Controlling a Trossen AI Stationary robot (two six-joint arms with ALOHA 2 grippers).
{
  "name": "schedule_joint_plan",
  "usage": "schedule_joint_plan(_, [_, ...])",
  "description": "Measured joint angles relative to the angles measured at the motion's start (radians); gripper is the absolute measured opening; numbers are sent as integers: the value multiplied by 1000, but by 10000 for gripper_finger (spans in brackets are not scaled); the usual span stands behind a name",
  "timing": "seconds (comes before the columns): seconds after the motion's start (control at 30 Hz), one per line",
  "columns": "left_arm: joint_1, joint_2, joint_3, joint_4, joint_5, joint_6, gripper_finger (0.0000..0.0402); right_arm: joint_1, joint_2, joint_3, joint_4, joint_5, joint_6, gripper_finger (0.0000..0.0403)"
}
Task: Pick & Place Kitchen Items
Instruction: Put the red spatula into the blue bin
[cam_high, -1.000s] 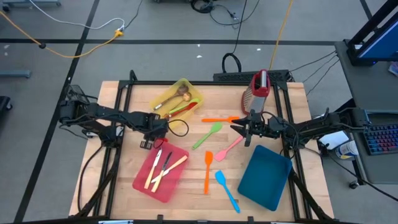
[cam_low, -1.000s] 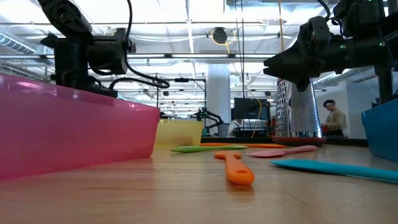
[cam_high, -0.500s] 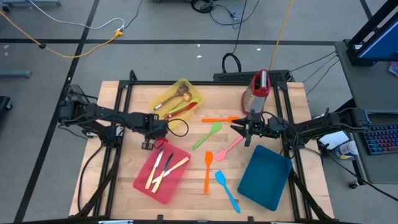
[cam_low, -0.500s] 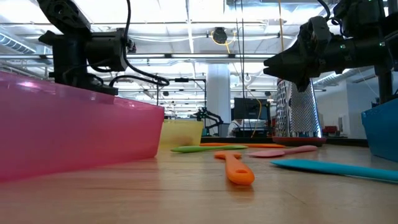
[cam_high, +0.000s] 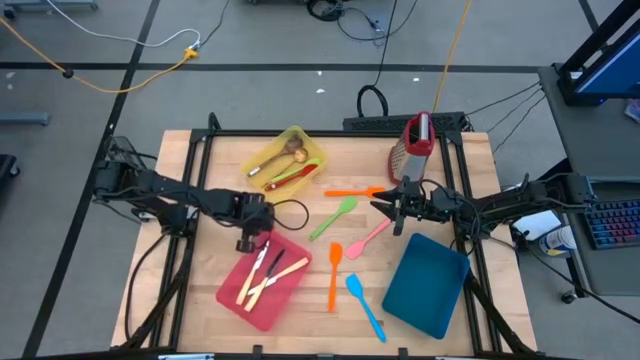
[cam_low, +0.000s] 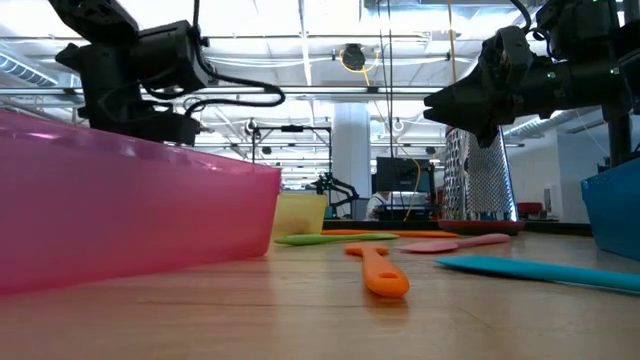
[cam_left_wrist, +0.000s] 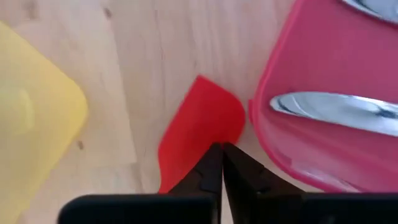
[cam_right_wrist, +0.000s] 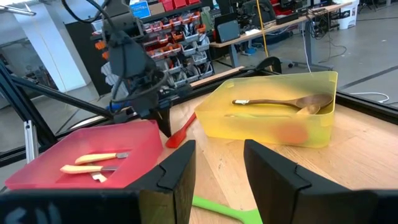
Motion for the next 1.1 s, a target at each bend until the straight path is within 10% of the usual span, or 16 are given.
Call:
schedule_joint_plan(0.57, [-138, 0, 1, 85, -157, -124, 163, 0, 0, 0, 0, 0, 0, 132])
schedule_joint_plan(1.1, [-221, 0, 0, 147, -216, -122, 154, 0, 0, 0, 0, 0, -14, 132])
